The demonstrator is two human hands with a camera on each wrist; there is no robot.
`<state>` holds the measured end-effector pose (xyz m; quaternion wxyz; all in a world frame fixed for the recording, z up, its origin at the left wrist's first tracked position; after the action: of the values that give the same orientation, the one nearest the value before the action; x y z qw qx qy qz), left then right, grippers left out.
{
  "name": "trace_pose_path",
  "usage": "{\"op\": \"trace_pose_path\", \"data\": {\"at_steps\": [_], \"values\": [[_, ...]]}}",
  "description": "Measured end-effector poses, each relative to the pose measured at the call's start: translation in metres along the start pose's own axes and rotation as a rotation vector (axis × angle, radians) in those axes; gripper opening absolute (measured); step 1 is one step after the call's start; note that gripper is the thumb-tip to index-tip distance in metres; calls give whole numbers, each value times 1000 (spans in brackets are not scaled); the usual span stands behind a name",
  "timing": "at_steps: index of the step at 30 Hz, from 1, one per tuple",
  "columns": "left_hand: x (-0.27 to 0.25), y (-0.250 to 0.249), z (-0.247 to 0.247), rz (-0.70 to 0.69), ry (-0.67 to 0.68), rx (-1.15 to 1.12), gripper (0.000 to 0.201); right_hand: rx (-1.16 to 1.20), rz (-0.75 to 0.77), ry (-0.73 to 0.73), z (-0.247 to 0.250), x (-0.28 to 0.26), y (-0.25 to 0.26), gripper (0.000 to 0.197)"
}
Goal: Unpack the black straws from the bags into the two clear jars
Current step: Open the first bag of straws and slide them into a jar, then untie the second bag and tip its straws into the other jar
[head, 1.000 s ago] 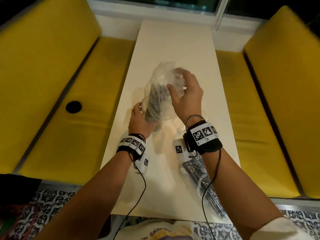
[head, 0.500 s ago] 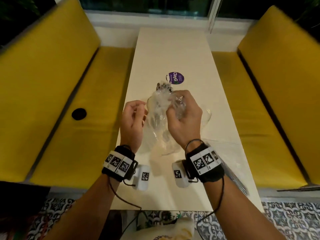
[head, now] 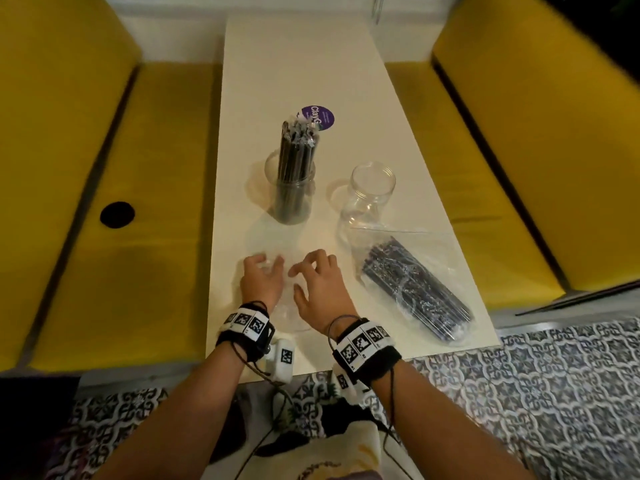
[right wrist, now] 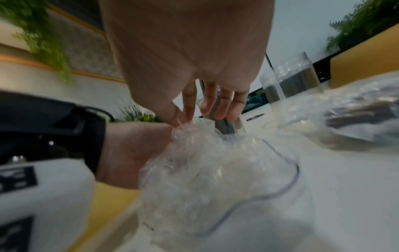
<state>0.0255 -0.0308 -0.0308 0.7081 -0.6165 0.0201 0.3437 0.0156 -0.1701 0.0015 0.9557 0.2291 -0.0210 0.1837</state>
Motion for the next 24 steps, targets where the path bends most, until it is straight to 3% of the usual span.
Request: {"op": "trace_pose_path", "data": {"at_steps": [4, 8, 12, 16, 20, 24], "values": [[-2, 5, -6, -104, 39, 163, 62, -46, -84, 164, -34, -8, -25, 31], [-9, -12, -3, -277, -93, 260, 60, 139, -162, 220, -28, 0, -40, 29], [-25, -58, -14, -655, -272, 305, 28, 369, -159, 16, 16, 9, -54, 22], [-47, -108, -61, -877, -156, 276, 20, 445, -180, -185, 70, 23, -90, 16], [-52, -116, -130, -784, 100, 354, 18, 314, -312, -118, 85, 40, -161, 20], [-39, -86, -178, -427, 148, 622, 39, -14, -358, 118, 85, 57, -215, 36]]}}
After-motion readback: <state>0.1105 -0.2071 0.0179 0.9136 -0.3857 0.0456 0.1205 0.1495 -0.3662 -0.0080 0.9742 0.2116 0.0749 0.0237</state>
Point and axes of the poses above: each hand's wrist, its own x-axis towards the middle knuckle, its own z-axis out of the back of the hand, y = z × x, the point moved 4 cm from there along x, towards the middle knuckle, and after that the axes turned 8 degrees about -x, right-handed, at the moved point
